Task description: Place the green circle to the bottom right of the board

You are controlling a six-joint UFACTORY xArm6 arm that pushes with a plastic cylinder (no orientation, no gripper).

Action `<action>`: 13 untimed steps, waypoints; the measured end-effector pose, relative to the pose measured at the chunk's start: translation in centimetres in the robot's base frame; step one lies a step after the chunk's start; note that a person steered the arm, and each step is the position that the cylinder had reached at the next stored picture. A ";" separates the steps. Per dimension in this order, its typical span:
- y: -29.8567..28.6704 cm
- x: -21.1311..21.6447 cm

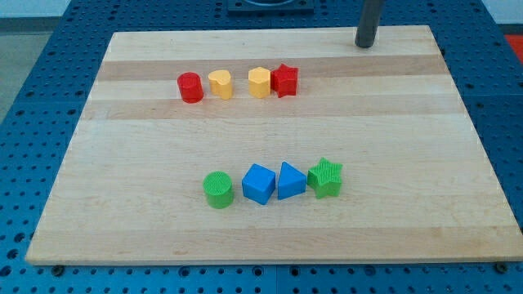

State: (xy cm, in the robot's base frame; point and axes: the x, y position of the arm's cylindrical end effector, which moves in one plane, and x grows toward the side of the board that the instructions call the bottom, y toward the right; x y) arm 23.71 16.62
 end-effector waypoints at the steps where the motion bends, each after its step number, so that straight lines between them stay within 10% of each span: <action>1: 0.1 0.1; 4: 2.6 11.1; 10: -33.5 27.1; 13: -28.5 30.4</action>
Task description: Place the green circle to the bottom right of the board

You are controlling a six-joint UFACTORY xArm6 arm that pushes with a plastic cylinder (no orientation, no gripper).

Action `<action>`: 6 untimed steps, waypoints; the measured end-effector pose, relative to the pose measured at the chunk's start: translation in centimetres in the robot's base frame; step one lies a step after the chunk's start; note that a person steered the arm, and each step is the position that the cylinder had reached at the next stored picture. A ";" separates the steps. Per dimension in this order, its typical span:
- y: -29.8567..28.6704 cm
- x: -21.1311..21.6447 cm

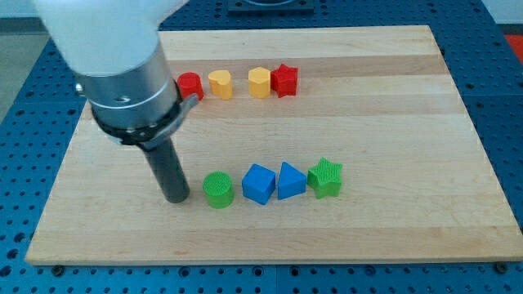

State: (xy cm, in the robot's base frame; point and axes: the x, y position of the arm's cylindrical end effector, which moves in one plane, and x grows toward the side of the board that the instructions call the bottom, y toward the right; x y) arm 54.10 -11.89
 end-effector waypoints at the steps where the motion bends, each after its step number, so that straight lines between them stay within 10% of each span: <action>1: 2.2 0.0; 6: 10.4 0.0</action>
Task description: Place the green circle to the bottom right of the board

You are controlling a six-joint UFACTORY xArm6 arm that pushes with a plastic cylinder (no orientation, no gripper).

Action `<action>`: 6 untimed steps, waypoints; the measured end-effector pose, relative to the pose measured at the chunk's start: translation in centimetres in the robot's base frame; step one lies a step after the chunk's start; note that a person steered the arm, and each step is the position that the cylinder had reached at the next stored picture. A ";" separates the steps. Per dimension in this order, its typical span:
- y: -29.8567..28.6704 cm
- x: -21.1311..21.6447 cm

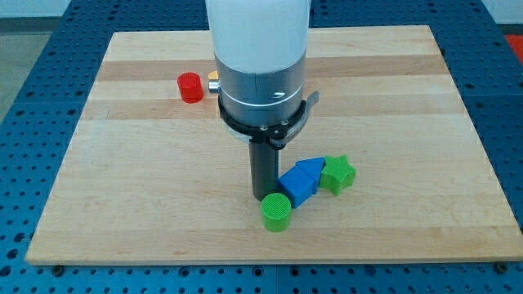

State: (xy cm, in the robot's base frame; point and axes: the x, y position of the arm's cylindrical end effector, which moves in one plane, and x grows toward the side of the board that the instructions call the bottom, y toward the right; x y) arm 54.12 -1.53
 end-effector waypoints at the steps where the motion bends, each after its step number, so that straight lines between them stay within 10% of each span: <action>1: -2.9 1.3; 6: 4.1 3.1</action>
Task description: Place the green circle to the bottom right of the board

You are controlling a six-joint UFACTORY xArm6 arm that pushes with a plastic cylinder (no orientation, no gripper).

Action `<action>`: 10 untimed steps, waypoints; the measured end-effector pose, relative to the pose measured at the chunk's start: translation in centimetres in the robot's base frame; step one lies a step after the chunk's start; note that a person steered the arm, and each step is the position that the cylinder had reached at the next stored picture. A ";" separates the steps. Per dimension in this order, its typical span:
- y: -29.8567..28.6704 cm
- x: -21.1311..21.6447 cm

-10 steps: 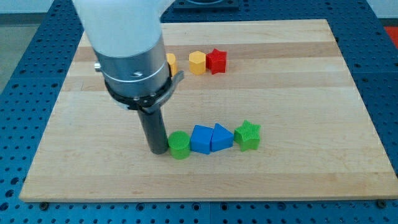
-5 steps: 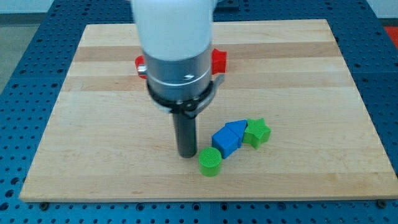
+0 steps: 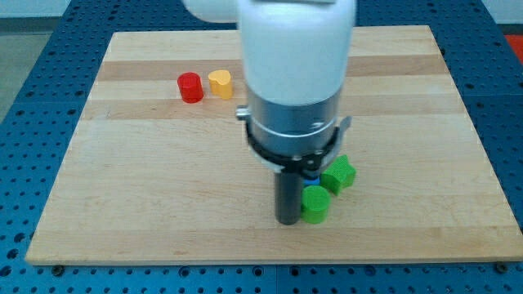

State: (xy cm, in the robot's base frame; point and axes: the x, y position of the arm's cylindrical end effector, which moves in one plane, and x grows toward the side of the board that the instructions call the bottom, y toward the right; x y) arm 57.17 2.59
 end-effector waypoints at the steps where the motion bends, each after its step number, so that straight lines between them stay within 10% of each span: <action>1: 3.1 -0.4; 10: 11.8 -5.3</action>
State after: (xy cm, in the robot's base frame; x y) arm 51.86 14.38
